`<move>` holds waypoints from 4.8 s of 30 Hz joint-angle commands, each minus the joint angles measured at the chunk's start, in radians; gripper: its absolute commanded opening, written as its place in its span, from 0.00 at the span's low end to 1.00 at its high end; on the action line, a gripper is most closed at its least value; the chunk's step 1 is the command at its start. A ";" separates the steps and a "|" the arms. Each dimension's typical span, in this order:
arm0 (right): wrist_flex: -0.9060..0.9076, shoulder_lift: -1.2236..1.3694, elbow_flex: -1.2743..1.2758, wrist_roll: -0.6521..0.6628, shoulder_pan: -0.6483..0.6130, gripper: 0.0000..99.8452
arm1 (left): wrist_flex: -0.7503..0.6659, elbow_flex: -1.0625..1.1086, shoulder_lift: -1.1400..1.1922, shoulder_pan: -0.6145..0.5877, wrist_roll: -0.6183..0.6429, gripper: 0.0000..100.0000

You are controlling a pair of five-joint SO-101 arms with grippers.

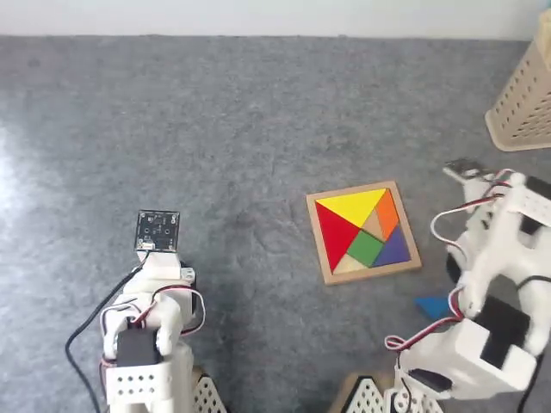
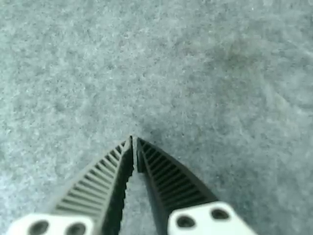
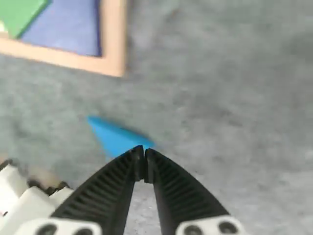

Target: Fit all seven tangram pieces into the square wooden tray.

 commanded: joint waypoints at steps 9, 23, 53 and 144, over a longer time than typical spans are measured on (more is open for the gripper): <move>-0.070 -0.395 0.394 0.124 -0.209 0.07 | 0.005 -0.012 -0.017 0.000 0.006 0.01; -0.117 -0.730 0.614 0.256 -0.113 0.11 | 0.005 -0.012 -0.017 0.000 0.006 0.01; -0.318 -0.728 0.813 0.770 0.002 0.16 | 0.005 -0.012 -0.017 0.000 0.006 0.01; -0.432 -0.722 0.649 0.232 0.159 0.04 | 0.005 -0.012 -0.017 0.000 0.006 0.01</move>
